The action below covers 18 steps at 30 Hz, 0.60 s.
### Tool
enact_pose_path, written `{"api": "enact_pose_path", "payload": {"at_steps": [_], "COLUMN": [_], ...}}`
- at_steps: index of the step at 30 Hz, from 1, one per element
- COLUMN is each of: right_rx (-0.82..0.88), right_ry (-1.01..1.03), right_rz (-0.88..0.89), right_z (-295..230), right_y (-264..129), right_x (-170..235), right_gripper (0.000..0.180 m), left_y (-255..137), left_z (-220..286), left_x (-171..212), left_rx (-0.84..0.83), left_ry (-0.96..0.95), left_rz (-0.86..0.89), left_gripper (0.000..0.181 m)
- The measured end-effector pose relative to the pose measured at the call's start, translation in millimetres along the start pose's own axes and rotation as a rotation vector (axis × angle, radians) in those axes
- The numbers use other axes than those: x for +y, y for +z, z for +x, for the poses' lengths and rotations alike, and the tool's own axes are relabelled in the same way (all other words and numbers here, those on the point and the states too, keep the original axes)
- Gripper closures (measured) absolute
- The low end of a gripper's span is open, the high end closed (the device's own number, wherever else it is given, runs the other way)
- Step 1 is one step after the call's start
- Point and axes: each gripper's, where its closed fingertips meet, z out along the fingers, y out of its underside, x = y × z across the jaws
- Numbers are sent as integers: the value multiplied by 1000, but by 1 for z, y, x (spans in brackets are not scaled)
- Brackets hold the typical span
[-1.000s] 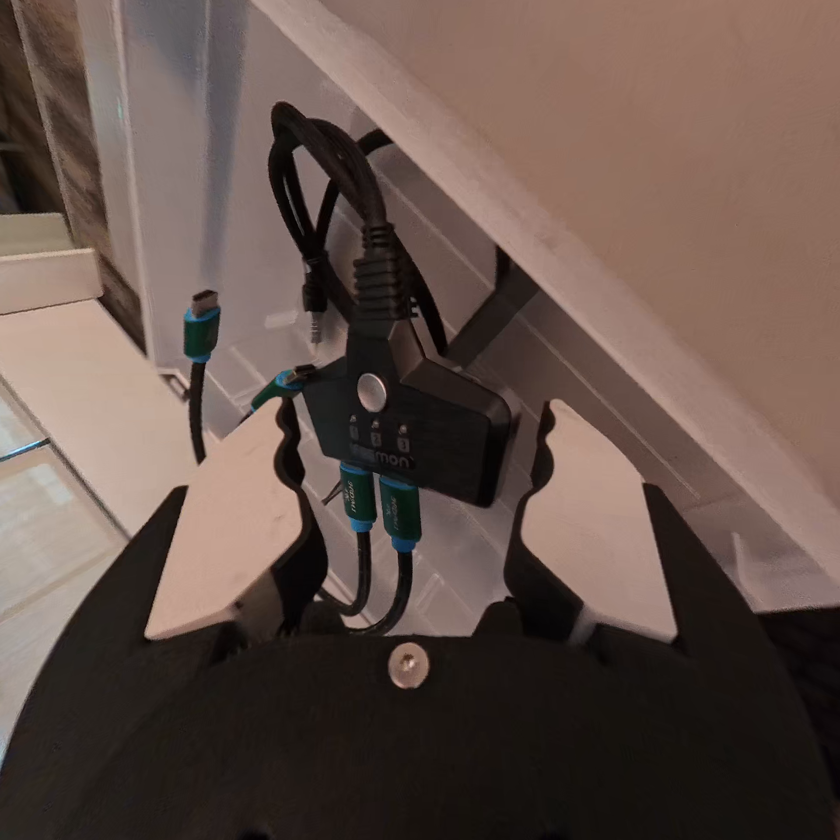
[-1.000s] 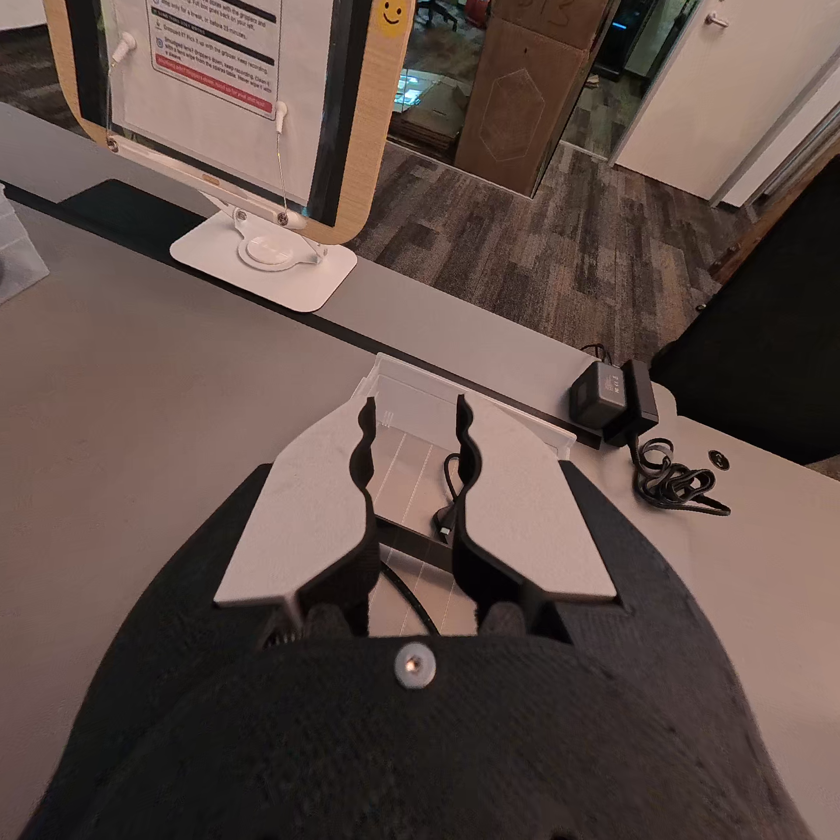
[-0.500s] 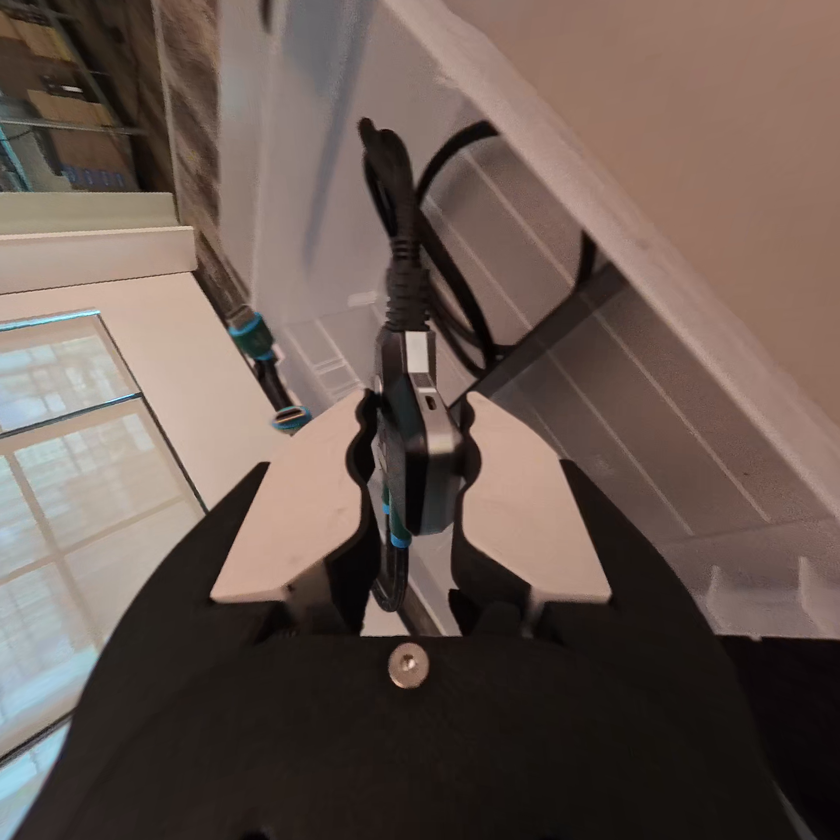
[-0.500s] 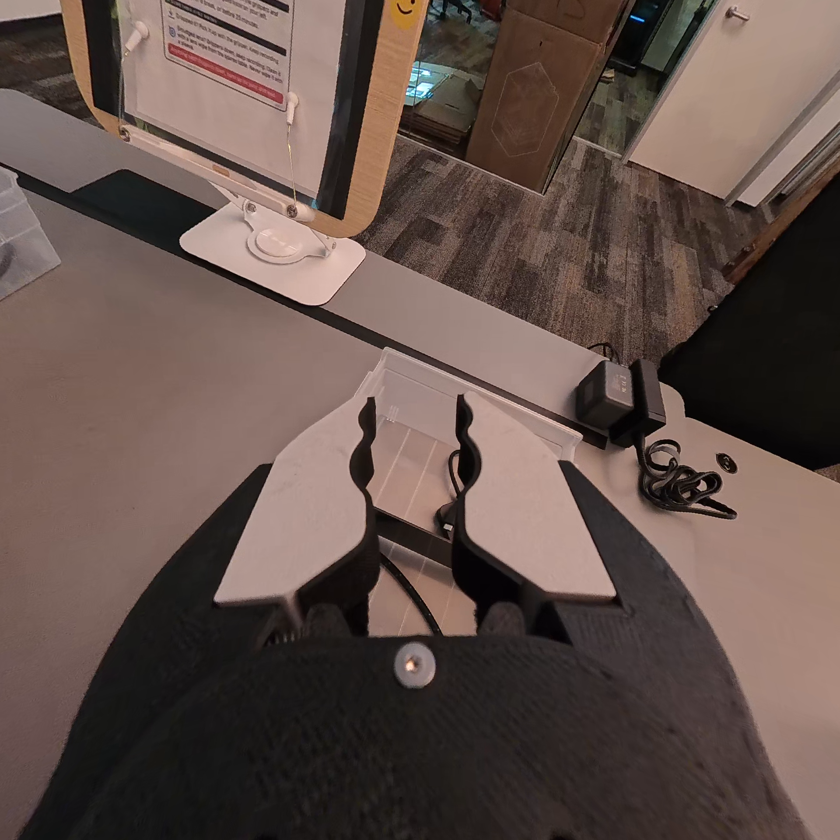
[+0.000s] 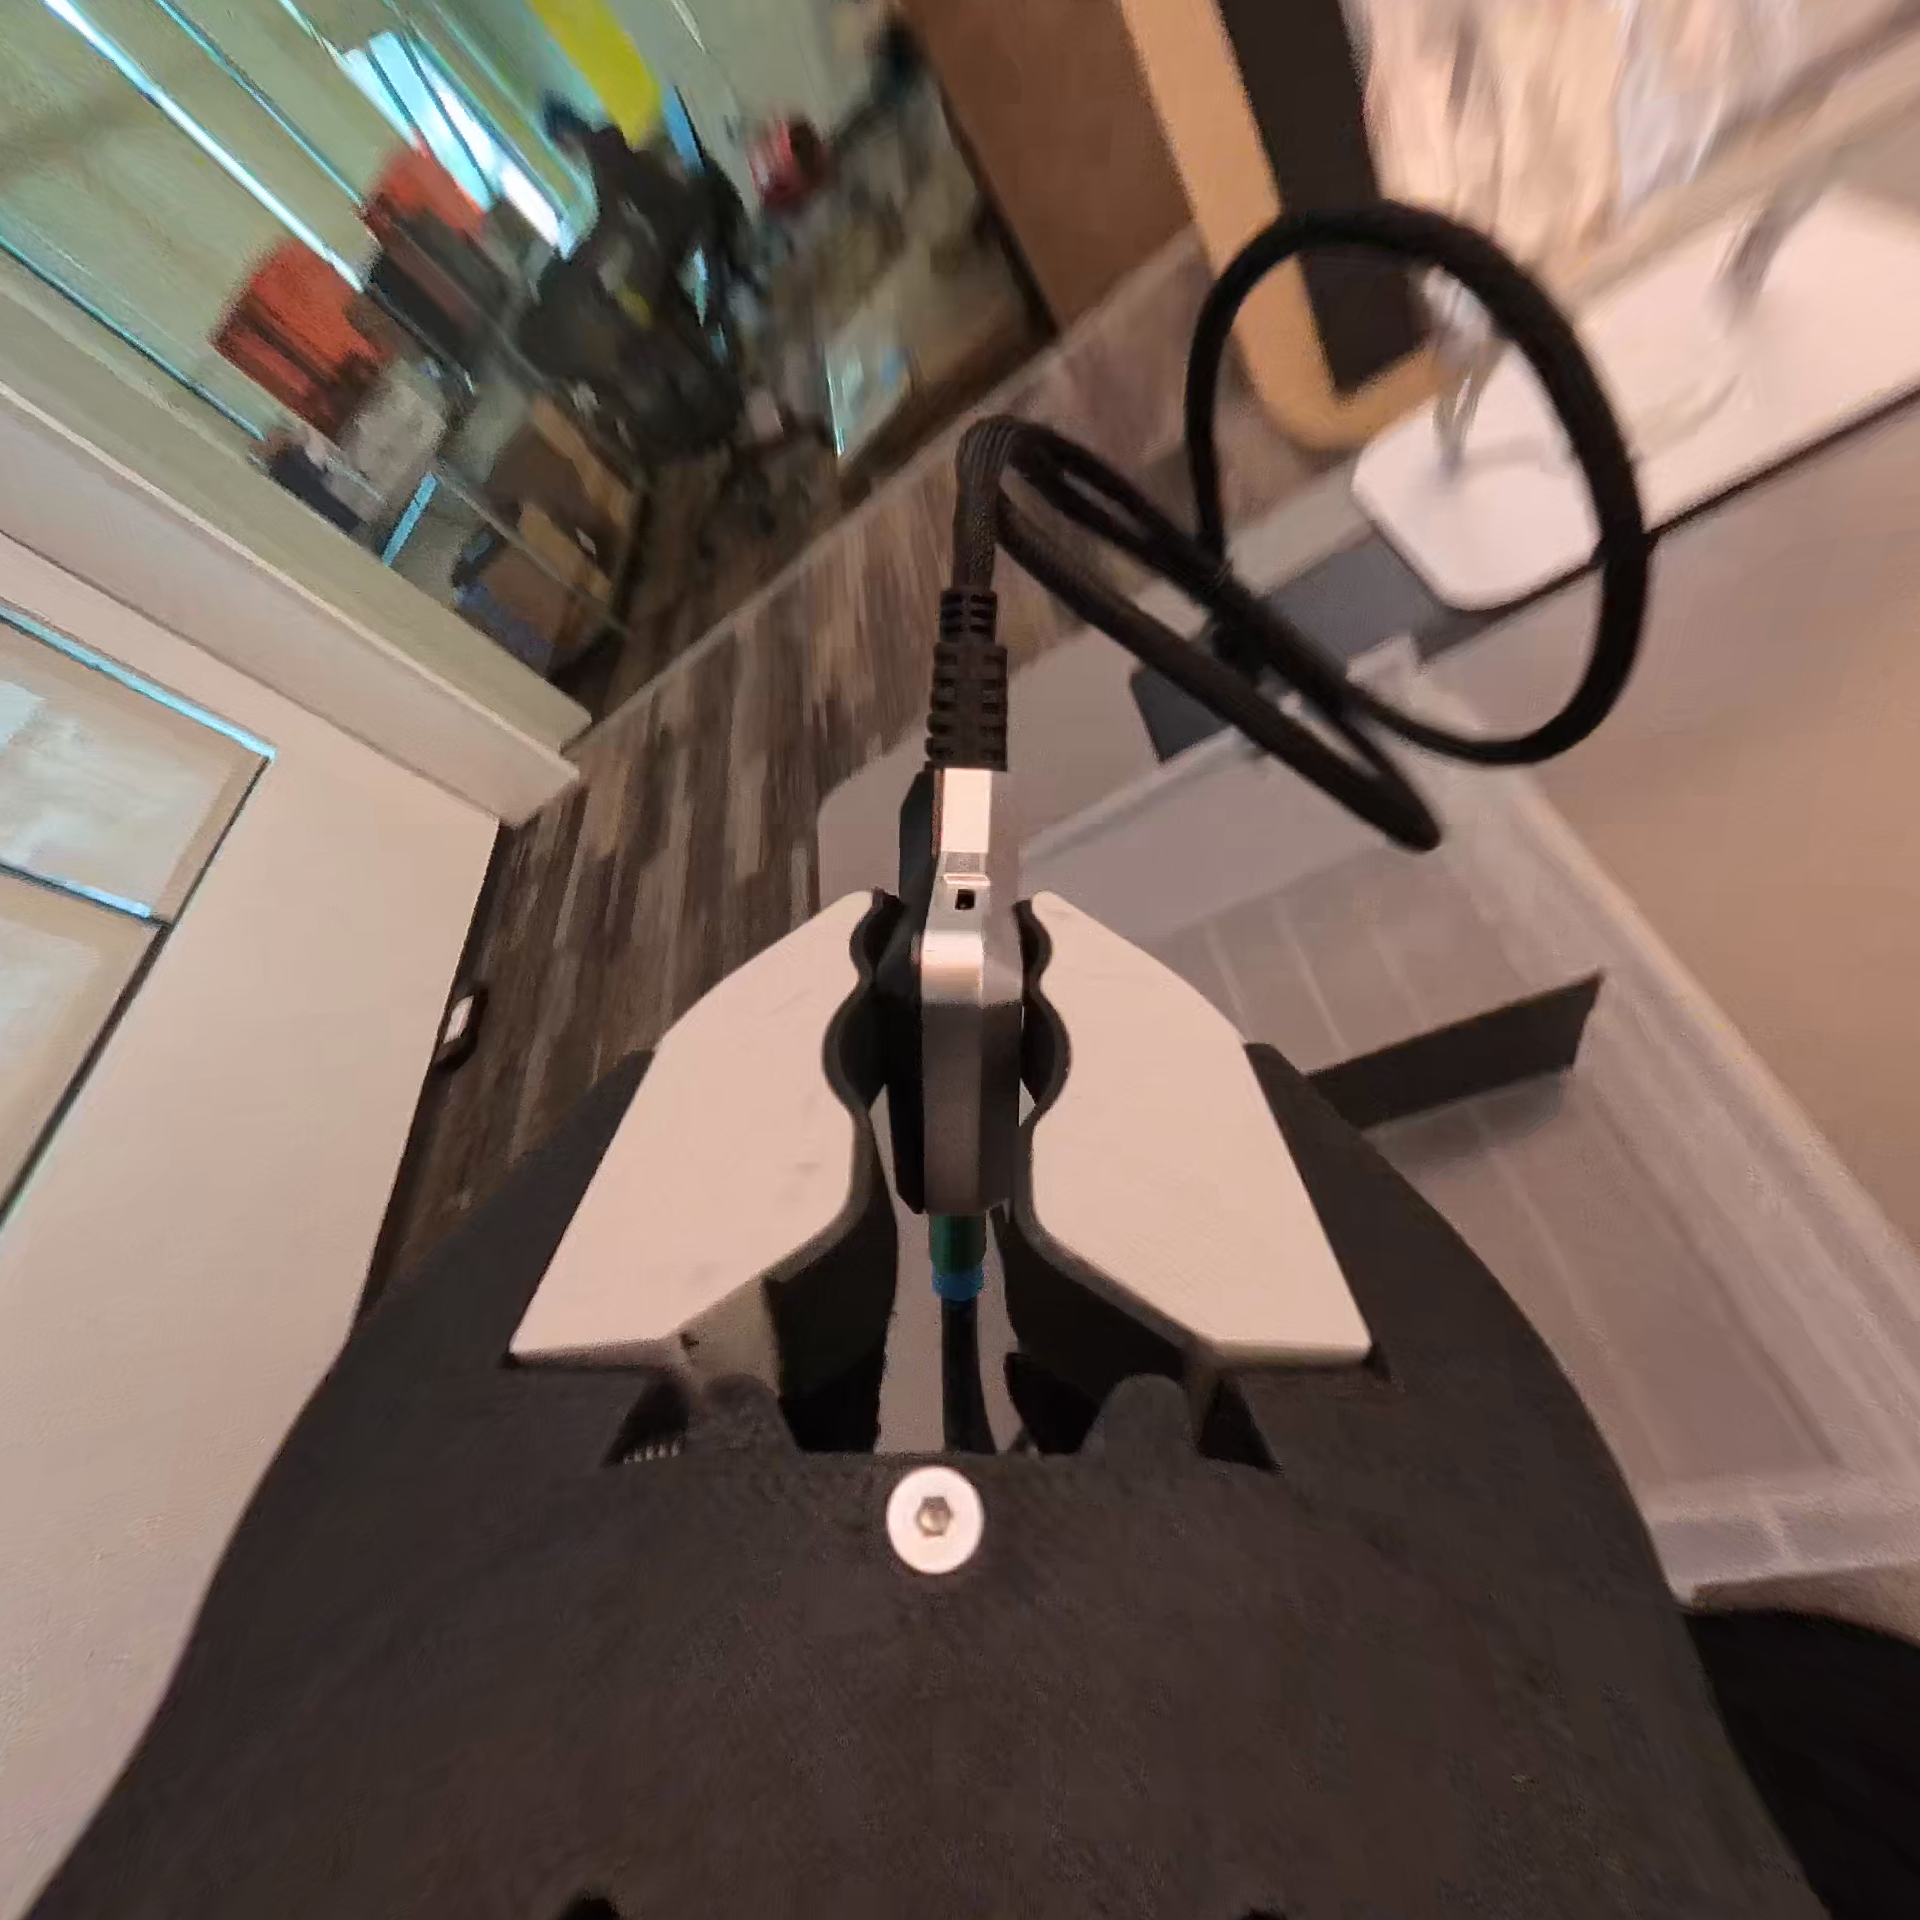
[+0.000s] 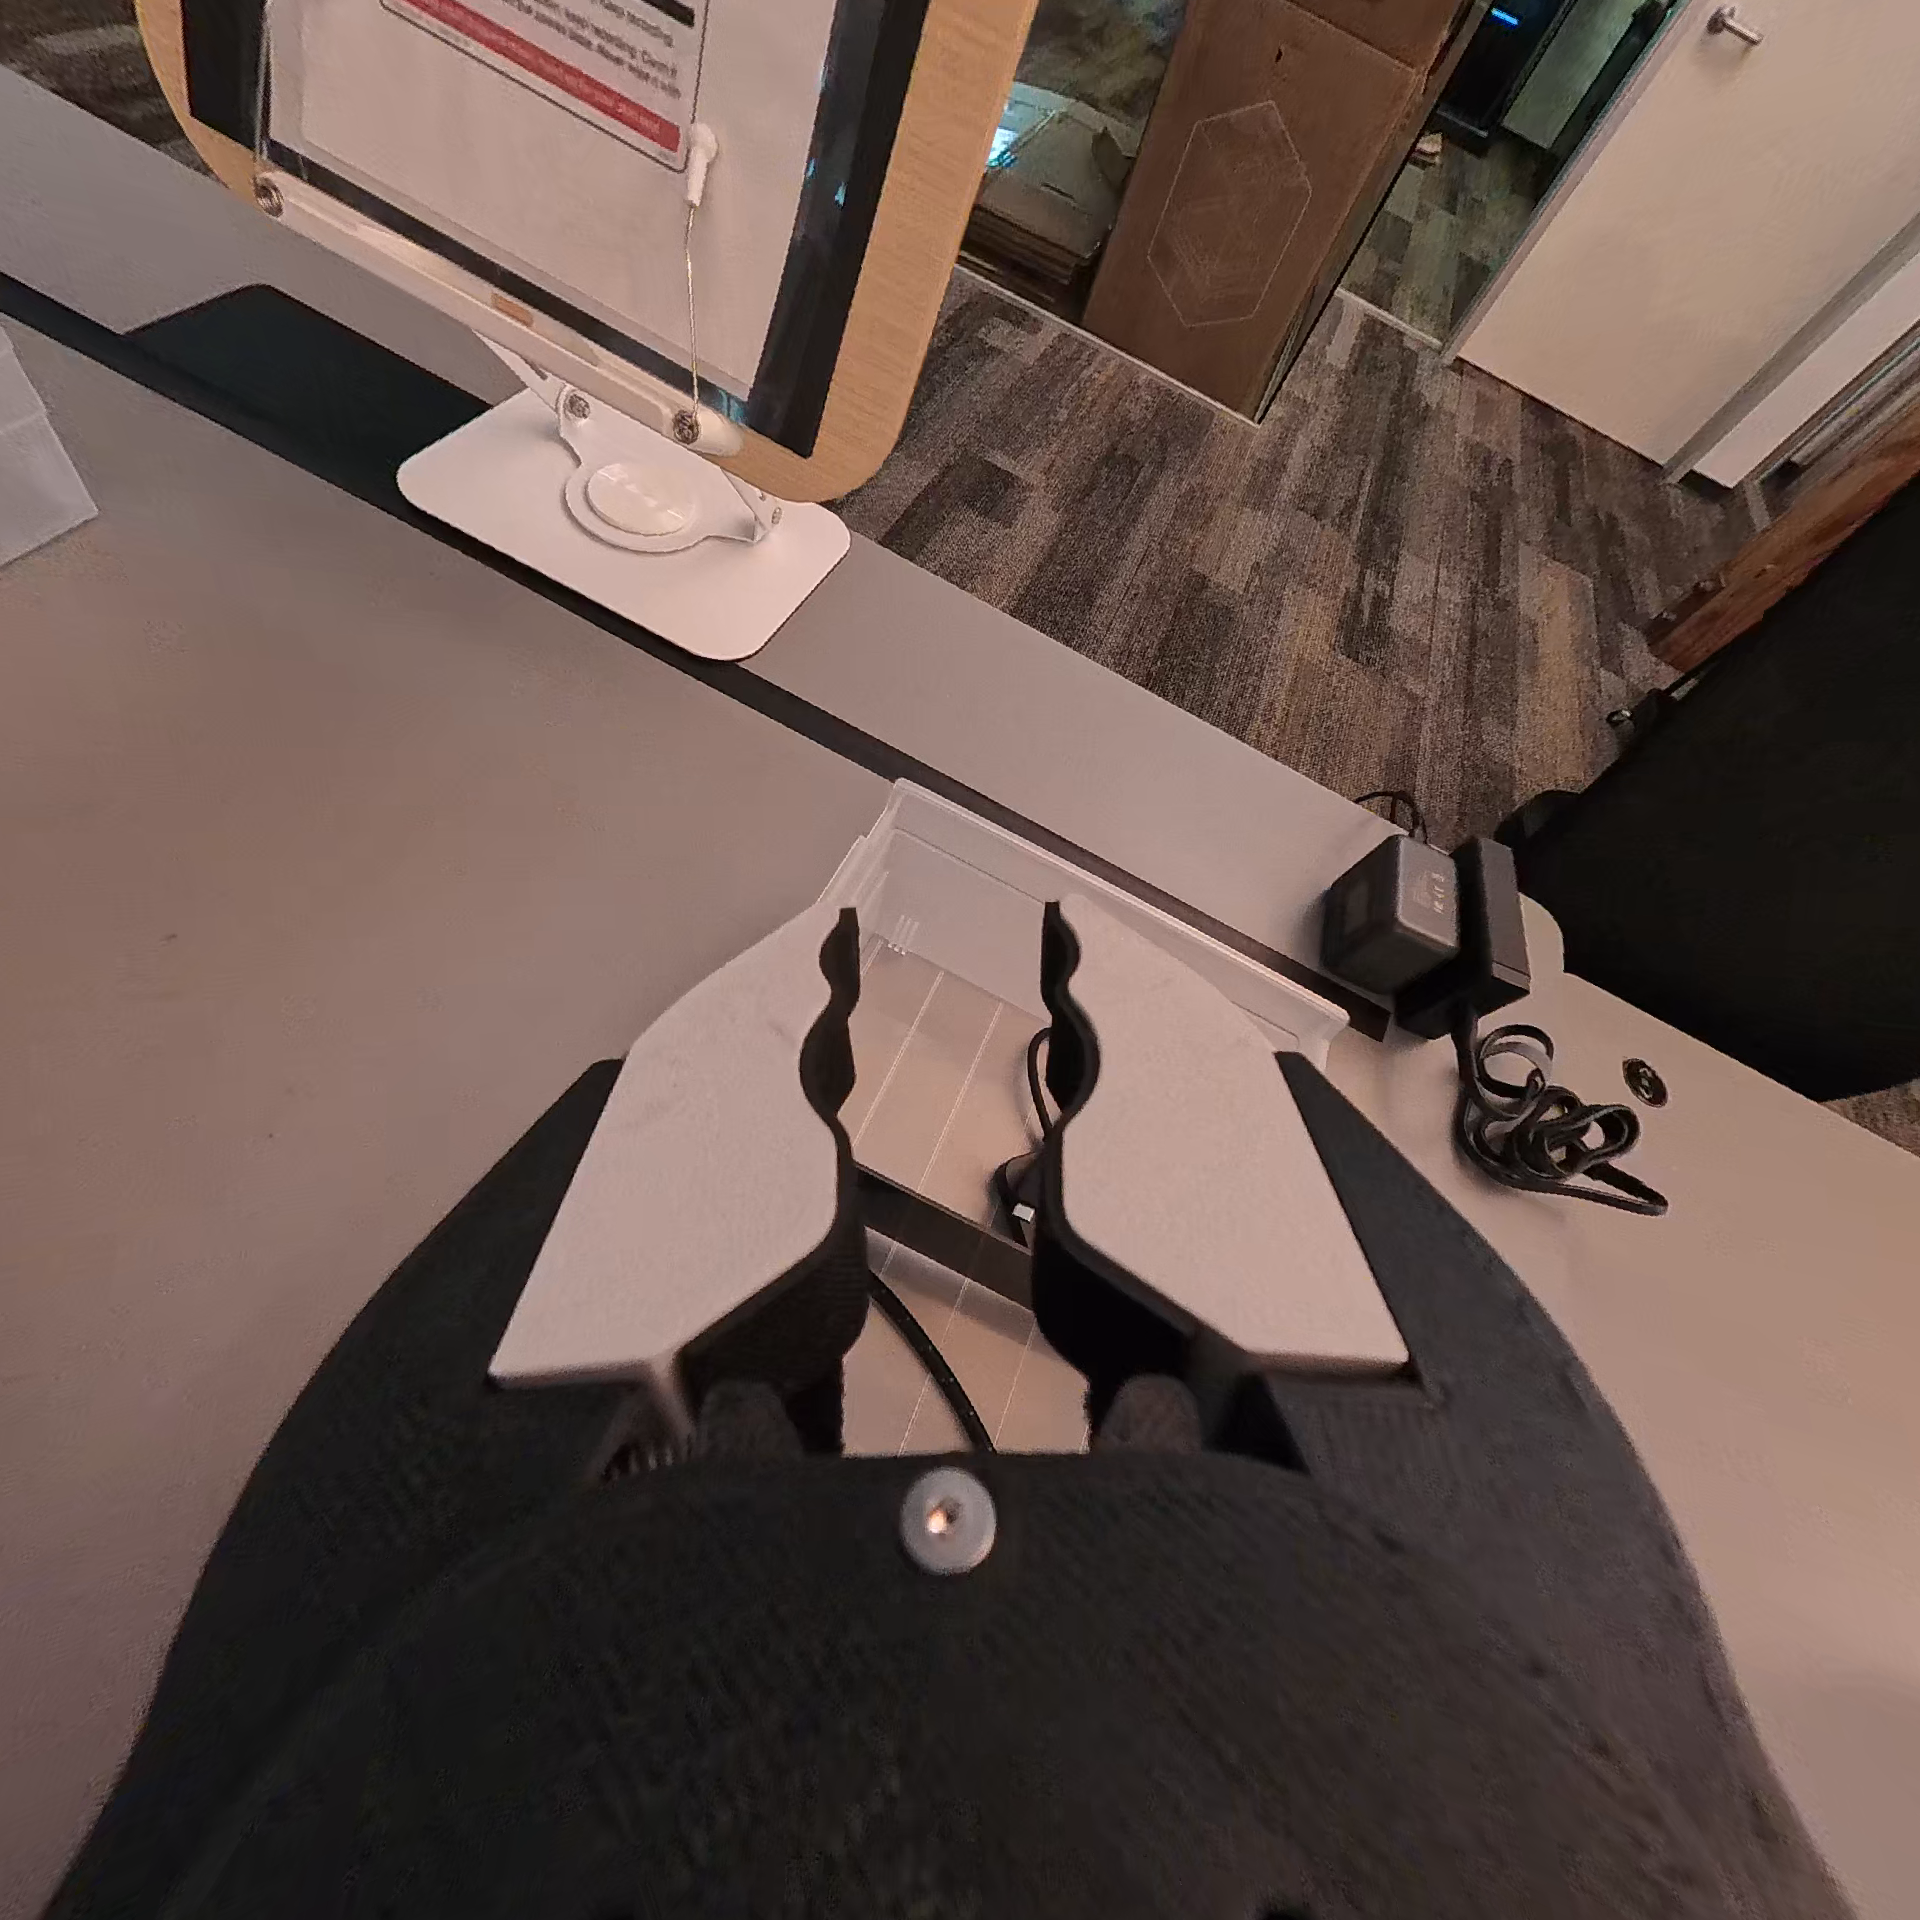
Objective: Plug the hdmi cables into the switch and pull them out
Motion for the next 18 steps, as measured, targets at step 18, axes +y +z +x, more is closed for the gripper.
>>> {"api": "enact_pose_path", "payload": {"at_steps": [18], "right_rx": [-28], "right_ry": [-124], "right_rz": [-61], "right_z": [-32], "right_y": [23], "right_x": [-3], "right_gripper": [146], "left_y": [-190], "left_z": [-66], "left_x": [-56], "left_rx": [-100], "left_ry": [-324], "left_rz": [759], "left_gripper": [161]}}
